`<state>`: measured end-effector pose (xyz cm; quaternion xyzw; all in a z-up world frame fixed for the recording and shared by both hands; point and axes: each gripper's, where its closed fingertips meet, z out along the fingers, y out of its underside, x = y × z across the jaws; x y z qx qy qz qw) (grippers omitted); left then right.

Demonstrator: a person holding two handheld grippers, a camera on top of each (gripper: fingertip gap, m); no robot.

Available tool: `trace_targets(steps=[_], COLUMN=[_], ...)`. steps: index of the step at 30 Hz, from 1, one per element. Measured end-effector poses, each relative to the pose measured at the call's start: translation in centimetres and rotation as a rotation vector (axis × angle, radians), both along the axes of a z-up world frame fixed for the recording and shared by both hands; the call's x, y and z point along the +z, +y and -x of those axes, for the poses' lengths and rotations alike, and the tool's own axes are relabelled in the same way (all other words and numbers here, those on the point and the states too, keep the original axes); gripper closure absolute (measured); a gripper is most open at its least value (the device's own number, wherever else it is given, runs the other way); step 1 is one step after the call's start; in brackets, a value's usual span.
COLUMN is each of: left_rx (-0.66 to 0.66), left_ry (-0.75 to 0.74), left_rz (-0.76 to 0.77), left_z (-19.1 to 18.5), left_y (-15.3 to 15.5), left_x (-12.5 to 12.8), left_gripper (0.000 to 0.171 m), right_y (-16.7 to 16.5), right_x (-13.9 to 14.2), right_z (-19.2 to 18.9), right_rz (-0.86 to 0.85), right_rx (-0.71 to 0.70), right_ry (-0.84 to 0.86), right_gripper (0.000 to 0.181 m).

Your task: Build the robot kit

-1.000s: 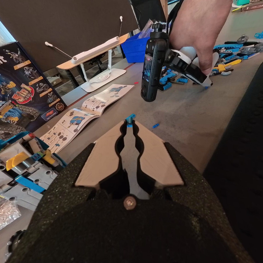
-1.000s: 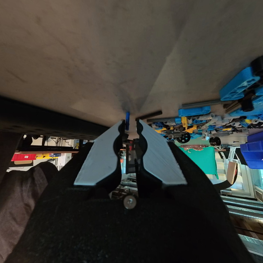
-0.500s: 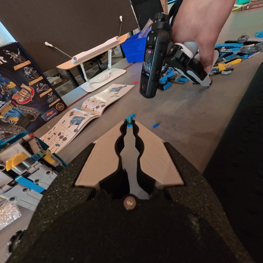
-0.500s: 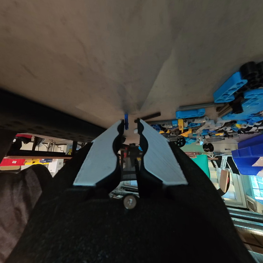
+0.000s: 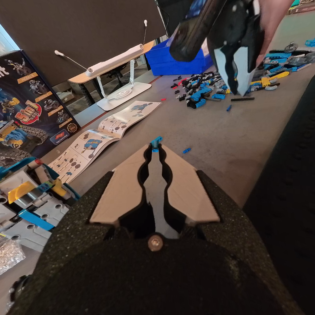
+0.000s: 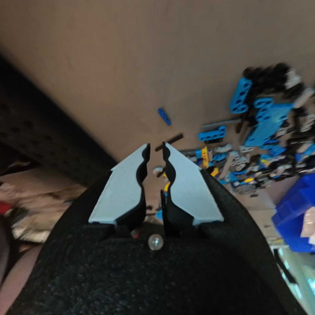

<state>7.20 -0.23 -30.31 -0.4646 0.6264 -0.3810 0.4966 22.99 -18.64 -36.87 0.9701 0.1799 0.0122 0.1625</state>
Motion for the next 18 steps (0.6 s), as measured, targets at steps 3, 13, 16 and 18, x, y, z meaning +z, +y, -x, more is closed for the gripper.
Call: trace_targets(steps=[3, 13, 16, 18], left_rx=[0.0, 0.006, 0.004, 0.005], left_ry=[0.004, -0.005, -0.006, -0.003], left_rz=[-0.006, -0.018, -0.014, -0.014], left_z=[-0.1, 0.1, 0.2, 0.1], left_y=[-0.1, -0.1, 0.0, 0.0], left_x=[-0.1, 0.1, 0.1, 0.1], left_gripper=[0.164, 0.165, 0.165, 0.165], right_y=[1.1, 2.0, 1.4, 1.7], right_x=[0.0, -1.2, -0.9, -0.9], right_z=[0.1, -1.7, -1.1, -1.1], right_rz=[-0.053, 0.348, 0.406, 0.42], right_rx=[0.107, 0.204, 0.16, 0.186], right_ry=[-0.01, -0.244, -0.241, -0.263], right_gripper=[0.174, 0.16, 0.16, 0.158])
